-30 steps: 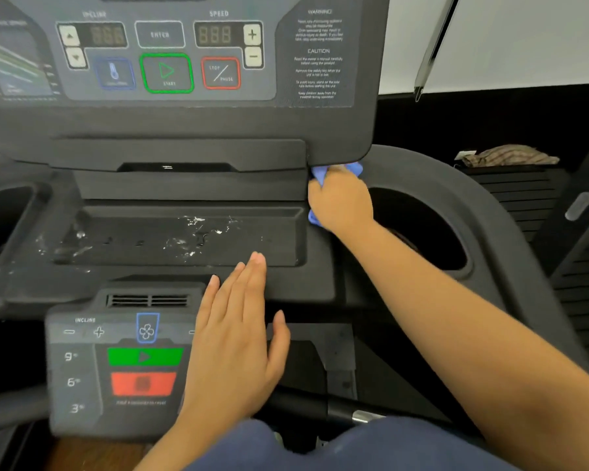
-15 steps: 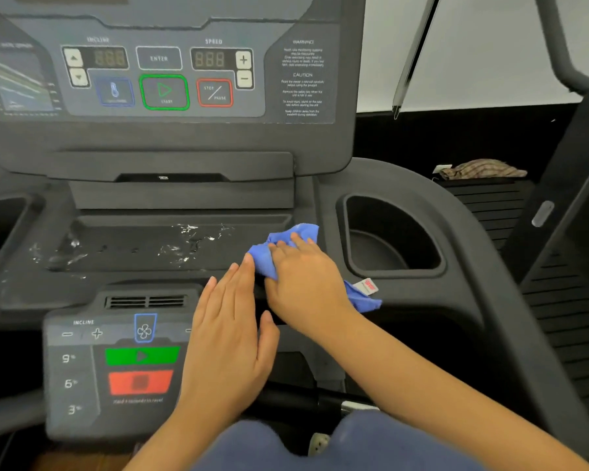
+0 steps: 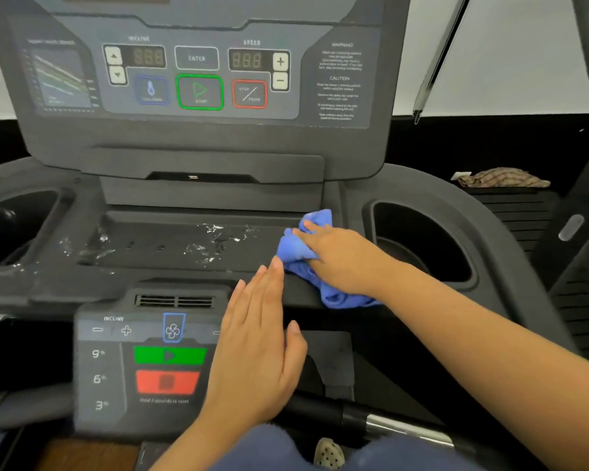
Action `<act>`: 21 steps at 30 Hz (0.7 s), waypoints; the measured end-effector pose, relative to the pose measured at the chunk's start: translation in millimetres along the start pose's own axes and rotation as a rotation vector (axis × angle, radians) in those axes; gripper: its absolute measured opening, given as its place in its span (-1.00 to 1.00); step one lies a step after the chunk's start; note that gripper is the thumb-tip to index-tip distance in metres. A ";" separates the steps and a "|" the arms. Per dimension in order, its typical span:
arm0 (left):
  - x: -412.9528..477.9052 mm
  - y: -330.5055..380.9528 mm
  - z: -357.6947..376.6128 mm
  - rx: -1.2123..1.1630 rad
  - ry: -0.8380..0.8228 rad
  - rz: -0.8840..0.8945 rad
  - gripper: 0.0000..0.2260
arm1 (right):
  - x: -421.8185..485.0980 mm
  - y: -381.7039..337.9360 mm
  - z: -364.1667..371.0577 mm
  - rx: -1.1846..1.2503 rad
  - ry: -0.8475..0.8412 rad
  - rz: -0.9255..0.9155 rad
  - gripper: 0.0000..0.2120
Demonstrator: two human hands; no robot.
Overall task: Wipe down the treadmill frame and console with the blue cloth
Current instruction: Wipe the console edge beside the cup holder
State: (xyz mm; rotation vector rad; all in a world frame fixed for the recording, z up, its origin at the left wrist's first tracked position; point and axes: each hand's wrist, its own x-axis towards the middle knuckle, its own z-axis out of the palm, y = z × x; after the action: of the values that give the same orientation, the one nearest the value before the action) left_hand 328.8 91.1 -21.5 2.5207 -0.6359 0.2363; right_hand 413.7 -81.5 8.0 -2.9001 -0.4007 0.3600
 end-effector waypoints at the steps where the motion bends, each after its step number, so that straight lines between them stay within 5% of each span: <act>1: 0.6 0.1 -0.4 -0.003 -0.003 0.002 -0.42 | 10.9 -4.4 0.8 -0.026 -0.008 -0.034 -0.44; 9: -0.3 -0.4 -0.7 -0.094 0.046 -0.004 -0.41 | 39.5 -40.3 2.2 0.115 -0.123 -0.195 -0.42; 15: -0.5 0.5 -3.1 -0.192 0.118 0.013 -0.42 | -9.4 -38.9 9.6 0.302 0.066 -0.212 -0.71; 21: -0.1 -1.2 -1.0 -0.068 0.061 0.018 -0.45 | -47.7 -10.8 24.3 0.199 0.088 -0.267 -0.39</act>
State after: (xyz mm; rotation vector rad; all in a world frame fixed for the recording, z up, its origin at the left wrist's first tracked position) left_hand 329.3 92.6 -21.2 2.4342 -0.6326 0.2916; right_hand 360.2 -81.3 -2.6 -2.6145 -0.6853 0.2147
